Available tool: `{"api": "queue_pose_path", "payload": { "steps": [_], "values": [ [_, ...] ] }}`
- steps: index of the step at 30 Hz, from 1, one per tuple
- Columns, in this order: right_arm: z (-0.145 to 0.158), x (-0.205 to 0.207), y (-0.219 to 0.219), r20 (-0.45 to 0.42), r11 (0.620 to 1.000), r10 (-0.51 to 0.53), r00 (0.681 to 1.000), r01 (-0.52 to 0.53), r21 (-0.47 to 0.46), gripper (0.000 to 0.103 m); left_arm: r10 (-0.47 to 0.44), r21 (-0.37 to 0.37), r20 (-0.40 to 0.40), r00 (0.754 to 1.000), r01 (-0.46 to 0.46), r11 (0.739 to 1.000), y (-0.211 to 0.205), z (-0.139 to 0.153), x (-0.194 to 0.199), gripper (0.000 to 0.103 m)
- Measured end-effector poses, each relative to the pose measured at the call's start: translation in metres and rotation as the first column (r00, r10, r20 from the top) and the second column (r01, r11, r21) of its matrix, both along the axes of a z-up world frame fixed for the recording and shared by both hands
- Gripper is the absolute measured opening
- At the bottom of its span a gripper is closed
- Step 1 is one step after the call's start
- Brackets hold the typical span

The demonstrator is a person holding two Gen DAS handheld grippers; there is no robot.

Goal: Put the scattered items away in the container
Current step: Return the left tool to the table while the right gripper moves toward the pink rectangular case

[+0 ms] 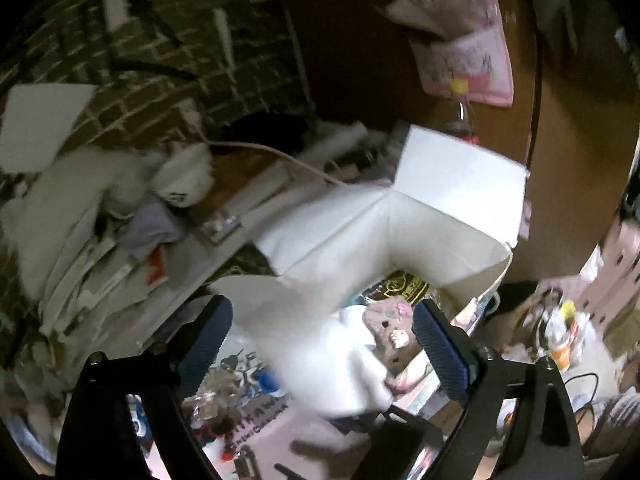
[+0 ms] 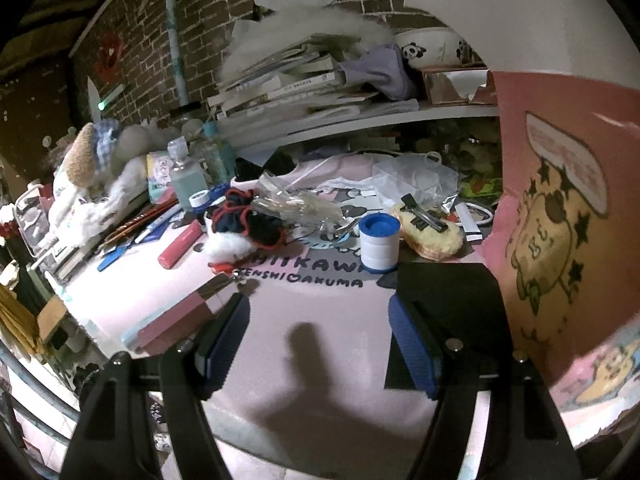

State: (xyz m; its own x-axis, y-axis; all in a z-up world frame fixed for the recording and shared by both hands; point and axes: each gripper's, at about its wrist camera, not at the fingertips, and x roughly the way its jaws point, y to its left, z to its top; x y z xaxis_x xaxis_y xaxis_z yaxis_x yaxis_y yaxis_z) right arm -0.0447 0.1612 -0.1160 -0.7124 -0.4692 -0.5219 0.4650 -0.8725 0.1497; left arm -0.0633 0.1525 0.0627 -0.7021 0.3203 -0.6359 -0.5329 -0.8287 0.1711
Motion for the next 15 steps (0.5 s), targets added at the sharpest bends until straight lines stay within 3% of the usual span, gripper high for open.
{"api": "queue_pose_path", "payload": {
  "steps": [4, 6, 15],
  "values": [
    [-0.001, 0.01, 0.007, -0.011, 0.998, 0.024, 1.0, -0.024, -0.049, 0.07, 0.114, 0.061, -0.059, 0.992, -0.111, 0.992, -0.048, 0.004, 0.013, 0.1],
    [-0.001, 0.015, 0.007, -0.023, 0.998, 0.031, 0.999, -0.032, -0.061, 0.075, 0.182, 0.076, -0.065, 0.981, -0.177, 0.981, -0.071, 0.001, 0.017, 0.103],
    [0.003, 0.023, -0.016, -0.029, 0.993, 0.099, 0.995, -0.101, -0.055, 0.079, 0.404, 0.131, -0.016, 0.915, -0.399, 0.908, -0.148, -0.043, 0.03, 0.103]
  ]
}}
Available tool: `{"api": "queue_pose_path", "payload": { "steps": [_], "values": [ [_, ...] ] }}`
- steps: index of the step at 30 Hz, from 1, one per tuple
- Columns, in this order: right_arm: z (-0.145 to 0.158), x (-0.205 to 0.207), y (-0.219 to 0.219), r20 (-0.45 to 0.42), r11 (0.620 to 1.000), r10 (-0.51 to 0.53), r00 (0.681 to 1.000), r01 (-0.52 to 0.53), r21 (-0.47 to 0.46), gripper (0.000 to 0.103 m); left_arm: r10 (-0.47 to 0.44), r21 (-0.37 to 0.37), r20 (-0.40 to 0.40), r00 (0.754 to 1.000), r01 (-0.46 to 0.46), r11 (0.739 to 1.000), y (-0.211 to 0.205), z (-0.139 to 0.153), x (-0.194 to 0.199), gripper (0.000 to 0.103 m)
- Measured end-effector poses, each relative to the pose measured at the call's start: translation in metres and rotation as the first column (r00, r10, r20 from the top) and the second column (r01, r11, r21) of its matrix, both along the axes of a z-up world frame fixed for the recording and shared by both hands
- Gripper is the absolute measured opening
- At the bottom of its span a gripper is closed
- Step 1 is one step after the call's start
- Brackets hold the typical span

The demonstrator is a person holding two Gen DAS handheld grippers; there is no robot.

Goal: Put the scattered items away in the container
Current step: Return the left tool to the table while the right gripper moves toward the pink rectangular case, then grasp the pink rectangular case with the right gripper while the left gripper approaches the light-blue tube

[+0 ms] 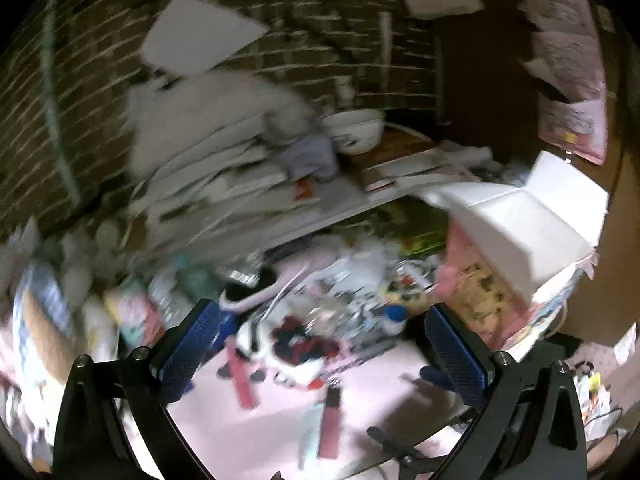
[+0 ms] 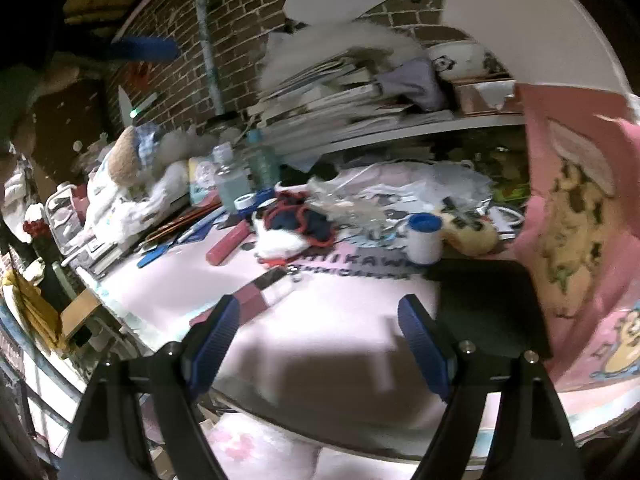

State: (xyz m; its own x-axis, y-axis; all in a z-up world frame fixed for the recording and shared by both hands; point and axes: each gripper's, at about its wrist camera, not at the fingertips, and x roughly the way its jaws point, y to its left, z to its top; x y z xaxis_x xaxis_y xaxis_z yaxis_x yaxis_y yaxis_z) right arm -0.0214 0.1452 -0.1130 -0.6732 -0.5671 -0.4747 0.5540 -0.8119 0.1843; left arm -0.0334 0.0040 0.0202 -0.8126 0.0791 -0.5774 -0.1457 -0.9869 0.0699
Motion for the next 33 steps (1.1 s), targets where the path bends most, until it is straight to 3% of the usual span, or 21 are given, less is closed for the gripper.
{"api": "queue_pose_path", "payload": {
  "steps": [11, 22, 33],
  "values": [
    [-0.011, 0.015, -0.051, -0.015, 0.999, -0.018, 1.0, 0.018, 0.048, 0.079, 0.149, 0.067, 0.062, 0.987, -0.153, 0.986, -0.062, -0.044, 0.017, 0.103],
    [-0.015, 0.03, -0.078, -0.123, 0.984, -0.086, 0.989, 0.103, 0.147, 0.079, 0.166, 0.101, 0.095, 0.982, -0.175, 0.979, -0.074, -0.064, 0.019, 0.103],
    [-0.02, 0.025, -0.039, -0.164, 0.966, -0.195, 0.967, 0.218, 0.136, 0.079, 0.156, 0.097, 0.107, 0.982, -0.166, 0.981, -0.071, -0.071, 0.016, 0.103]
  ]
}}
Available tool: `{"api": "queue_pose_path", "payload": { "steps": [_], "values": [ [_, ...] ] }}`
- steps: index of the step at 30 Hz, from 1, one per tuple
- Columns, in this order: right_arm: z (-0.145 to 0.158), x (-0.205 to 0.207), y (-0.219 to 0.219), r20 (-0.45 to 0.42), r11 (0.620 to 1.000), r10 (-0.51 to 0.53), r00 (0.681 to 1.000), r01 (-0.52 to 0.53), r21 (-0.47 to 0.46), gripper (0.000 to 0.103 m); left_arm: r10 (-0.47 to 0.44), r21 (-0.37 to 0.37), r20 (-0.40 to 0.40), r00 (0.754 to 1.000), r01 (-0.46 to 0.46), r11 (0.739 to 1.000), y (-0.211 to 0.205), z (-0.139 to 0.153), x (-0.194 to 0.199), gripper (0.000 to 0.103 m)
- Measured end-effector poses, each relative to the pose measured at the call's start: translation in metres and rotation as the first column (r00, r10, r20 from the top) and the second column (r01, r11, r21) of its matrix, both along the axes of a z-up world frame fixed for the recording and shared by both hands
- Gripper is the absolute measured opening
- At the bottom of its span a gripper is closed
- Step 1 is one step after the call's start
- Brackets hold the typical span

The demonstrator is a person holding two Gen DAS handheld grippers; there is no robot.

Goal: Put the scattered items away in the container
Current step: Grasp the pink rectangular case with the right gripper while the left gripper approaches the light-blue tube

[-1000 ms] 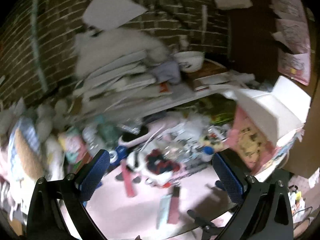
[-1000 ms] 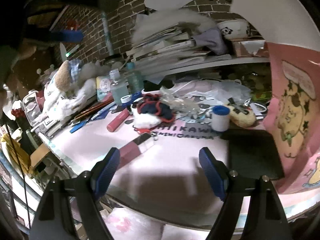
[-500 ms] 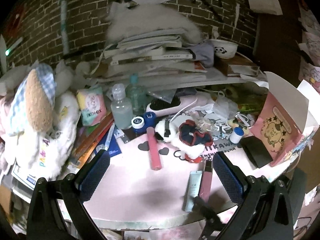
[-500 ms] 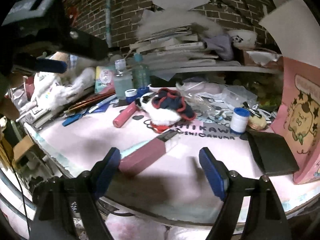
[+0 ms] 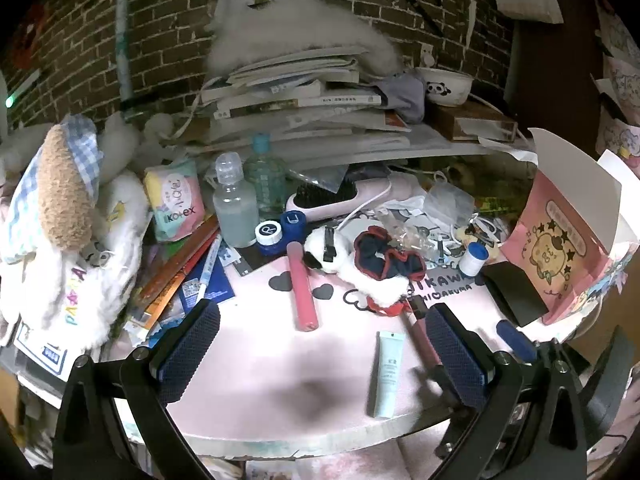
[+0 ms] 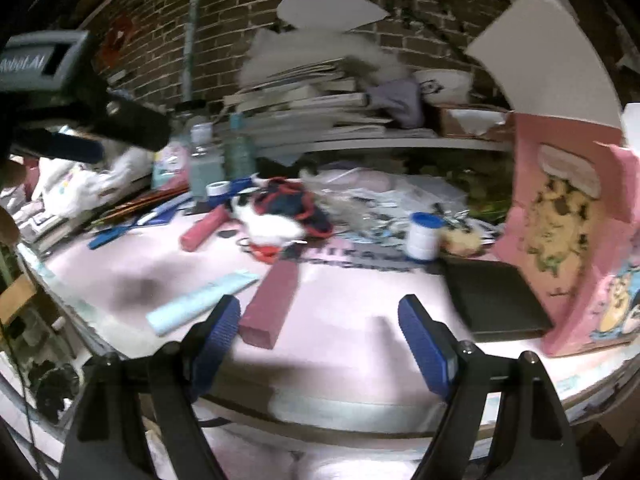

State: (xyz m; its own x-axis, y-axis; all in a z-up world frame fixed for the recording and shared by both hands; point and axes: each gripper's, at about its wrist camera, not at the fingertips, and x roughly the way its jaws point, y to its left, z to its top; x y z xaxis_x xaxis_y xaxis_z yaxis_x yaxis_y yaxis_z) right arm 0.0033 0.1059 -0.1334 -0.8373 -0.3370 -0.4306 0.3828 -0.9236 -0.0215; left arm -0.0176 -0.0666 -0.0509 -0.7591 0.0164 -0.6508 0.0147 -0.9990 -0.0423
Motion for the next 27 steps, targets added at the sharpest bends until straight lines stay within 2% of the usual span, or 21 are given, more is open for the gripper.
{"api": "queue_pose_path", "payload": {
  "steps": [6, 7, 9, 14, 22, 27],
  "values": [
    [-0.005, -0.007, -0.002, -0.026, 0.999, 0.04, 0.999, -0.04, -0.01, 0.079, -0.019, 0.003, 0.011, 1.0, 0.019, 1.0, 0.005, -0.006, -0.004, 0.103],
    [-0.007, -0.009, -0.005, -0.025, 0.999, 0.048, 0.999, -0.048, -0.012, 0.076, -0.02, 0.0, 0.015, 1.0, 0.02, 1.0, 0.005, -0.007, -0.004, 0.103],
    [-0.013, -0.013, -0.01, -0.012, 0.998, 0.055, 0.998, -0.055, -0.021, 0.064, -0.02, -0.002, 0.019, 1.0, 0.02, 1.0, 0.004, -0.009, -0.004, 0.103],
    [-0.016, -0.02, -0.016, -0.043, 0.997, 0.063, 0.997, -0.064, -0.035, 0.043, -0.005, 0.006, 0.023, 1.0, 0.005, 1.0, -0.002, -0.012, -0.005, 0.103],
    [-0.018, -0.016, -0.02, -0.077, 0.992, 0.118, 0.99, -0.12, -0.027, 0.018, -0.005, 0.006, 0.03, 1.0, 0.005, 1.0, -0.003, -0.015, -0.006, 0.103],
    [-0.016, -0.016, -0.02, -0.063, 0.989, 0.144, 0.987, -0.146, -0.018, 0.015, -0.015, 0.001, 0.037, 0.999, 0.015, 1.0, 0.002, -0.018, -0.006, 0.103]
  ]
}}
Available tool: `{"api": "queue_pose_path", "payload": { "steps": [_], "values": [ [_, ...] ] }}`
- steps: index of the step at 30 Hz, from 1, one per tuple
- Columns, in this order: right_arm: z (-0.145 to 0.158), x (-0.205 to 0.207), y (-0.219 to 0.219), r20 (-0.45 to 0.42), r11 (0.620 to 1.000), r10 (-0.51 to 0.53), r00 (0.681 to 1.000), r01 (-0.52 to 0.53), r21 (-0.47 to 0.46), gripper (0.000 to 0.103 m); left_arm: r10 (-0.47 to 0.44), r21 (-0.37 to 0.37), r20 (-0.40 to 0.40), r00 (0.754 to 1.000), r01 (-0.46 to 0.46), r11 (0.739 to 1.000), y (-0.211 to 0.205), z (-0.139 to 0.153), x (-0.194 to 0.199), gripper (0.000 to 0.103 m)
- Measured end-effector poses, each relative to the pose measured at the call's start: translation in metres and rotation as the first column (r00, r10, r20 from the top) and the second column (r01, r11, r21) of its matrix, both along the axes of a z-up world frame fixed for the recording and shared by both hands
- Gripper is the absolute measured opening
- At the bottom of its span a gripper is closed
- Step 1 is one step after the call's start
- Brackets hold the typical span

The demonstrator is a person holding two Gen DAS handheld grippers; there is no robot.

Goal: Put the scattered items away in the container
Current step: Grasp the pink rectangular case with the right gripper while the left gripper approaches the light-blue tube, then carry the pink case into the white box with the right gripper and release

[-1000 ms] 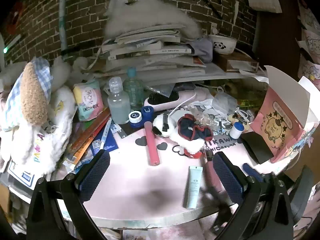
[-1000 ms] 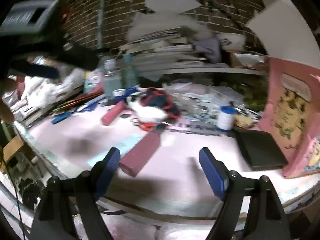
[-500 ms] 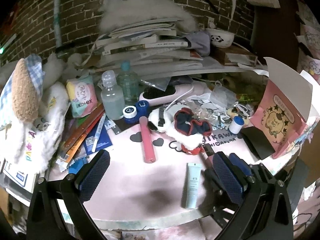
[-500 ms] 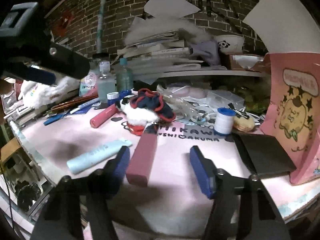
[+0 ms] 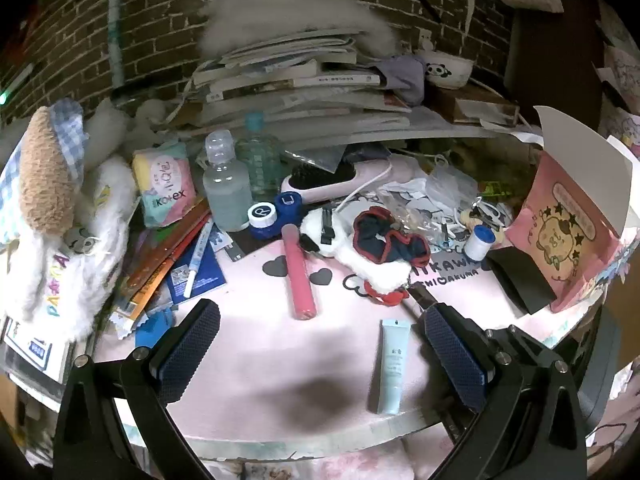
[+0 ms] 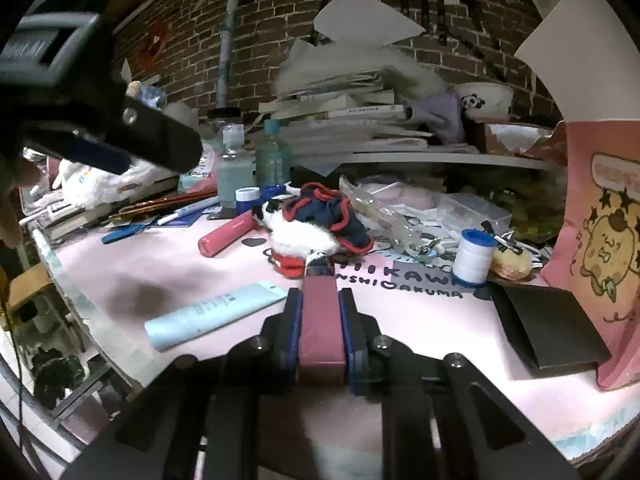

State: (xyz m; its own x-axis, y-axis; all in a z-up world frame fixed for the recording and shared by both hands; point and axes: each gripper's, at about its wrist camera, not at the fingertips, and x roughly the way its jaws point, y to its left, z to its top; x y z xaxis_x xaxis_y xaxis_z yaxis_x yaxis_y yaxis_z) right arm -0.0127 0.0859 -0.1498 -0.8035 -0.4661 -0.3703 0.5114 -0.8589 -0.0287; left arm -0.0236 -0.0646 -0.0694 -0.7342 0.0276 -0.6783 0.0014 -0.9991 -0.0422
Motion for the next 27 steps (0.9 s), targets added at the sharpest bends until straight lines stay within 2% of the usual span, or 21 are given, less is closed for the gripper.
{"api": "queue_pose_path", "payload": {
  "steps": [6, 12, 21, 27],
  "values": [
    [0.005, -0.001, 0.008, -0.012, 1.0, -0.014, 1.0, 0.014, 0.016, 0.015, -0.001, 0.012, 0.009, 1.0, 0.001, 1.0, 0.001, -0.004, -0.003, 0.103],
    [0.031, 0.008, 0.015, -0.097, 0.999, 0.013, 0.995, -0.01, 0.038, 0.015, 0.01, 0.023, 0.015, 1.0, -0.01, 1.0, -0.001, -0.005, -0.004, 0.103],
    [0.108, 0.026, 0.028, -0.26, 0.992, 0.117, 0.958, -0.103, 0.07, 0.015, 0.012, 0.01, 0.022, 1.0, -0.012, 1.0, 0.001, -0.008, -0.008, 0.103],
    [0.16, 0.029, 0.063, -0.26, 0.993, 0.112, 0.959, -0.114, 0.007, 0.015, -0.012, -0.029, 0.011, 1.0, 0.012, 0.999, 0.013, -0.009, -0.01, 0.103]
  ]
}}
